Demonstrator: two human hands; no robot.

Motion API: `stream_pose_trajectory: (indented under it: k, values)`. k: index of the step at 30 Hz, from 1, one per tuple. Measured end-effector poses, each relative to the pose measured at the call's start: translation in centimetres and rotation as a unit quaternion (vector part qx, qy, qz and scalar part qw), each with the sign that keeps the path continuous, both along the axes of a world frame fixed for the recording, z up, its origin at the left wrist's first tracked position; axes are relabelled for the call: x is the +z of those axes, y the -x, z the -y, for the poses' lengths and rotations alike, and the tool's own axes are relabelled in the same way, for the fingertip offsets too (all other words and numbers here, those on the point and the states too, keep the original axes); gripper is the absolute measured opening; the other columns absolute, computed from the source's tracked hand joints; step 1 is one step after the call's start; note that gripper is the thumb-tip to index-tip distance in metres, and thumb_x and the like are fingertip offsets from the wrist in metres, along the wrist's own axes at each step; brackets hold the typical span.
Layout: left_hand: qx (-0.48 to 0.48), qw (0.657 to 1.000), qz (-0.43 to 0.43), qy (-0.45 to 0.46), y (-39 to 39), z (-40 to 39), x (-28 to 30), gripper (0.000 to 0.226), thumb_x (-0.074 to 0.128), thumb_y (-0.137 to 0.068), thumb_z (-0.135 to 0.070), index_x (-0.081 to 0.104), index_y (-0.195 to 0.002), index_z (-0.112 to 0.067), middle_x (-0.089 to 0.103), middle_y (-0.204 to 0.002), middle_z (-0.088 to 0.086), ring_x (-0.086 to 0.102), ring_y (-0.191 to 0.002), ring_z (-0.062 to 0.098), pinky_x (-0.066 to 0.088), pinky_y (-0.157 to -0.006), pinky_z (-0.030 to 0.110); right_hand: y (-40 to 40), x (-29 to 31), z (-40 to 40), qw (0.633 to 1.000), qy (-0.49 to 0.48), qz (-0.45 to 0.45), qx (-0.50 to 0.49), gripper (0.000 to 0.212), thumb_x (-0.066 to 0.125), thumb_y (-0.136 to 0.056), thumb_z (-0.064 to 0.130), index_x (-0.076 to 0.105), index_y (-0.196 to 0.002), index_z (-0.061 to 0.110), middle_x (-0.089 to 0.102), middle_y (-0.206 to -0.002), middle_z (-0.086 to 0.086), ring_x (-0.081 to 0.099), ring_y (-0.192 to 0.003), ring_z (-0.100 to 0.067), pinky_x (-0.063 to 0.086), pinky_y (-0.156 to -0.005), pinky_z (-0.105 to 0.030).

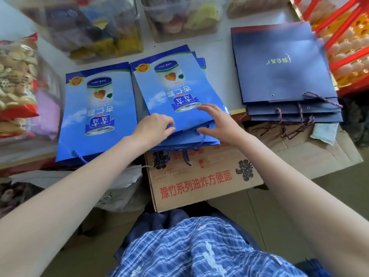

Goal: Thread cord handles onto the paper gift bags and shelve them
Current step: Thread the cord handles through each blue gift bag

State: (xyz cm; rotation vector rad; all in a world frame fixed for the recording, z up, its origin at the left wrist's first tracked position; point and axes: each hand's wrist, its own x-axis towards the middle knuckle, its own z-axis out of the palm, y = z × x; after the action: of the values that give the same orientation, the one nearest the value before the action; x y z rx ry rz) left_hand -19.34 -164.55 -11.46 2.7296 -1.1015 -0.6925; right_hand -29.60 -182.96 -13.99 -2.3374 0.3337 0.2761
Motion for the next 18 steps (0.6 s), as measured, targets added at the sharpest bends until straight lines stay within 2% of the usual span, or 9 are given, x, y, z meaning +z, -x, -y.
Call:
stream_pose_trajectory:
  k: [2,4,5,7,9,11,13,16,18]
  values:
    - [-0.033,0.997,-0.032,0.061,0.5,2.0,1.8,0.024,0.051,-0.094,-0.028,0.069,-0.095,-0.012,0.065,-0.089,0.009,0.056,-0.087,0.026,0.036,-0.069,0.032,-0.4,1.2,-1.3,0.995,-0.101,0.013,0.011,0.042,0.07,-0.083,0.018,0.057,-0.123,0.017,0.06,-0.122,0.005,0.051,-0.111,0.0,0.033,-0.088,-0.005]
    - [-0.046,0.992,-0.078,0.088,0.4,3.6,3.1,0.023,0.053,-0.093,-0.027,0.069,-0.087,-0.012,0.06,-0.076,0.003,0.054,-0.076,0.019,0.035,-0.066,0.027,-0.6,2.1,-1.5,0.99,-0.14,0.028,-0.008,0.014,0.068,-0.084,0.013,0.066,-0.096,0.02,0.067,-0.089,0.009,0.057,-0.081,0.009,0.04,-0.075,-0.005]
    - [-0.051,0.989,-0.11,0.09,0.3,4.0,3.5,0.022,0.054,-0.093,-0.027,0.068,-0.084,-0.013,0.057,-0.069,0.0,0.053,-0.069,0.011,0.035,-0.061,0.021,-0.4,2.3,-1.1,0.989,-0.143,0.023,-0.014,0.009,0.067,-0.084,0.013,0.066,-0.087,0.021,0.067,-0.081,0.008,0.058,-0.074,0.007,0.044,-0.074,-0.011]
    - [-0.06,0.978,-0.182,0.086,-0.1,4.4,4.1,0.019,0.056,-0.092,-0.028,0.066,-0.081,-0.016,0.054,-0.061,-0.007,0.051,-0.054,-0.003,0.034,-0.051,0.01,0.2,2.6,-0.3,0.993,-0.118,-0.02,-0.02,0.008,0.068,-0.084,0.017,0.066,-0.08,0.023,0.069,-0.082,-0.001,0.062,-0.078,-0.01,0.049,-0.079,-0.029]
    - [-0.077,0.97,-0.214,0.081,-0.9,4.5,4.5,0.019,0.058,-0.091,-0.027,0.068,-0.08,-0.015,0.051,-0.056,-0.008,0.046,-0.046,-0.005,0.033,-0.047,0.01,1.2,2.7,0.5,0.994,-0.083,-0.075,-0.021,0.007,0.068,-0.083,0.017,0.066,-0.079,0.022,0.068,-0.084,-0.005,0.06,-0.08,-0.021,0.048,-0.08,-0.037]
    - [-0.094,0.971,-0.208,0.073,-2.5,4.4,5.1,0.02,0.059,-0.09,-0.027,0.07,-0.078,-0.015,0.043,-0.05,-0.006,0.039,-0.041,0.001,0.027,-0.045,0.015,2.4,2.8,1.0,0.989,-0.054,-0.134,-0.027,0.003,0.067,-0.084,0.015,0.069,-0.085,0.016,0.066,-0.083,-0.004,0.057,-0.078,-0.017,0.047,-0.077,-0.031]
    - [-0.109,0.974,-0.192,0.058,-4.3,4.0,5.8,0.022,0.06,-0.09,-0.027,0.072,-0.077,-0.014,0.036,-0.047,-0.006,0.034,-0.039,0.005,0.023,-0.042,0.017,3.6,2.9,1.5,0.983,-0.002,-0.18,-0.039,0.011,0.066,-0.084,0.017,0.072,-0.092,0.011,0.069,-0.089,-0.004,0.056,-0.08,-0.013,0.044,-0.069,-0.021]
    - [-0.137,0.975,-0.174,0.038,-5.7,3.9,6.2,0.023,0.059,-0.09,-0.026,0.072,-0.081,-0.009,0.041,-0.05,-0.006,0.038,-0.04,0.002,0.027,-0.042,0.014,4.4,3.3,1.1,0.979,0.043,-0.186,-0.073,0.018,0.067,-0.084,0.019,0.071,-0.099,0.011,0.068,-0.094,-0.002,0.056,-0.085,-0.011,0.038,-0.061,-0.015]
    - [-0.15,0.971,-0.174,0.06,-5.4,4.7,6.3,0.024,0.059,-0.09,-0.026,0.07,-0.081,-0.007,0.044,-0.054,-0.002,0.039,-0.044,0.004,0.027,-0.044,0.015,3.8,3.8,-0.4,0.979,-0.055,-0.152,-0.121,0.028,0.068,-0.085,0.02,0.065,-0.112,0.014,0.062,-0.101,0.001,0.056,-0.094,-0.012,0.04,-0.069,-0.014]
